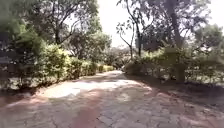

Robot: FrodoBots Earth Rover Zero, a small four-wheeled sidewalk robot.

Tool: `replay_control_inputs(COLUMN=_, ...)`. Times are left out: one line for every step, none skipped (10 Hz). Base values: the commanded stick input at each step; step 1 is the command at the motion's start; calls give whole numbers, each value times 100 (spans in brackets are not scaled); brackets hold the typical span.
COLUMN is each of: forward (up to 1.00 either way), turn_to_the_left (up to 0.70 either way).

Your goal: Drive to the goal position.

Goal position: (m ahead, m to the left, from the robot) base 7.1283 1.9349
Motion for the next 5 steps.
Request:
replay_control_inputs(forward=70, turn_to_the_left=0)
replay_control_inputs(forward=70, turn_to_the_left=0)
replay_control_inputs(forward=70, turn_to_the_left=0)
replay_control_inputs(forward=70, turn_to_the_left=0)
replay_control_inputs(forward=70, turn_to_the_left=0)
